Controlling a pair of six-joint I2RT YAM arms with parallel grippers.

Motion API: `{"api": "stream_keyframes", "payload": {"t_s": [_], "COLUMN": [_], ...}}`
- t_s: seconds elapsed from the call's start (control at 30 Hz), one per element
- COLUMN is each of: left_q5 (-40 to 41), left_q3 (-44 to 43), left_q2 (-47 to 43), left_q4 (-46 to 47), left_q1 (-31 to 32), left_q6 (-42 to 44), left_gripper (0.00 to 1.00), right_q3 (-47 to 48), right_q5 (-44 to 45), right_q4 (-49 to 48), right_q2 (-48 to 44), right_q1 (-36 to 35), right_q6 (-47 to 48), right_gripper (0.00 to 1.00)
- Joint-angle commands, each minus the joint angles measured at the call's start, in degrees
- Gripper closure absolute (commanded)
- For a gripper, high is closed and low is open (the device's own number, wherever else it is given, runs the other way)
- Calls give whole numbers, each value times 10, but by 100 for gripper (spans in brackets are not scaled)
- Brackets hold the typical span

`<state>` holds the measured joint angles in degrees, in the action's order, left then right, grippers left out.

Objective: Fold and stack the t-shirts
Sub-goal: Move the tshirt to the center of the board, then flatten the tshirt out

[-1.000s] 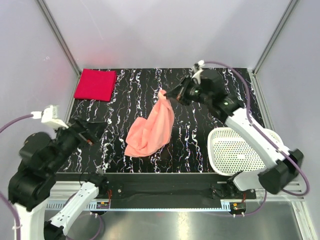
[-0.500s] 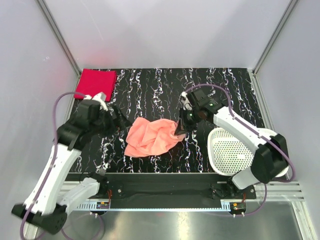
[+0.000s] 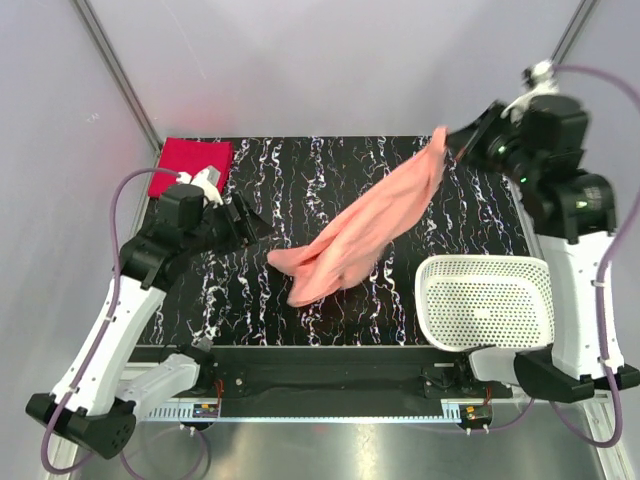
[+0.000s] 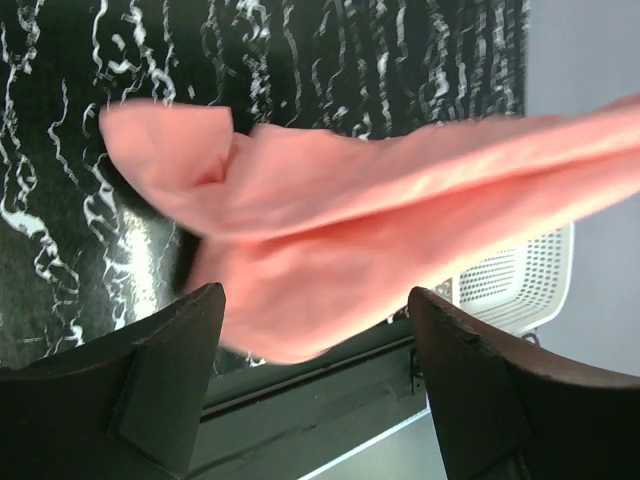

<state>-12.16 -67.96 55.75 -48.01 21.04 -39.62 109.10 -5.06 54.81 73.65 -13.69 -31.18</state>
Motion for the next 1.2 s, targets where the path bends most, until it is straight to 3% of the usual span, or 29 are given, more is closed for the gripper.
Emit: {"api": "stream_keyframes", "payload": {"t_s": [0.0,0.03,0.13,0.2,0.23,0.27,0.43,0.57,0.7,0.73,0.77,0.83,0.87,0.93,1.0,1.07,1.17], "left_q5": [0,3,25,45,53,59,108,176,251,252,253,243,239,222,197,179,90], "left_q3": [-26,-28,-31,-35,-36,-37,-49,-63,-71,-66,-62,-47,-41,-29,-8,22,67], "left_q2": [-40,-47,-81,-105,-113,-120,-158,-212,-257,-264,-269,-275,-274,-267,-255,-225,-152], "left_q4": [38,37,26,12,6,0,-65,-125,-196,-200,-205,-214,-214,-213,-193,-175,-98], "left_q1": [5,5,5,5,5,5,5,5,4,5,5,5,5,5,5,5,6], "left_q6": [-6,-6,1,4,5,5,2,-17,-44,-48,-56,-65,-71,-77,-70,-58,-50], "left_gripper": [24,24,24,23,23,23,21,19,16,15,15,14,14,15,17,19,24], "right_q3": [156,255,431,444,384,350,225,42,-5,24,44,100,116,130,80,9,-82], "right_q5": [45,40,-10,-63,-125,-129,-71,19,46,31,24,7,12,45,72,91,84], "right_q4": [14,23,63,50,21,-37,-128,-356,-452,-449,-416,-359,-281,-193,-146,-93,-44], "right_q2": [58,80,176,215,215,204,217,201,270,288,321,341,348,343,294,253,206], "right_q1": [21,20,21,18,10,-11,-194,-314,-377,-383,-387,-387,-385,-376,-357,-332,-271], "right_q6": [43,54,51,19,-16,-24,-82,-163,-283,-299,-298,-266,-244,-180,-134,-83,-36], "right_gripper": [100,100,100,100,100,100,100,100,96,83,51,40,28,22,22,22,28]}}
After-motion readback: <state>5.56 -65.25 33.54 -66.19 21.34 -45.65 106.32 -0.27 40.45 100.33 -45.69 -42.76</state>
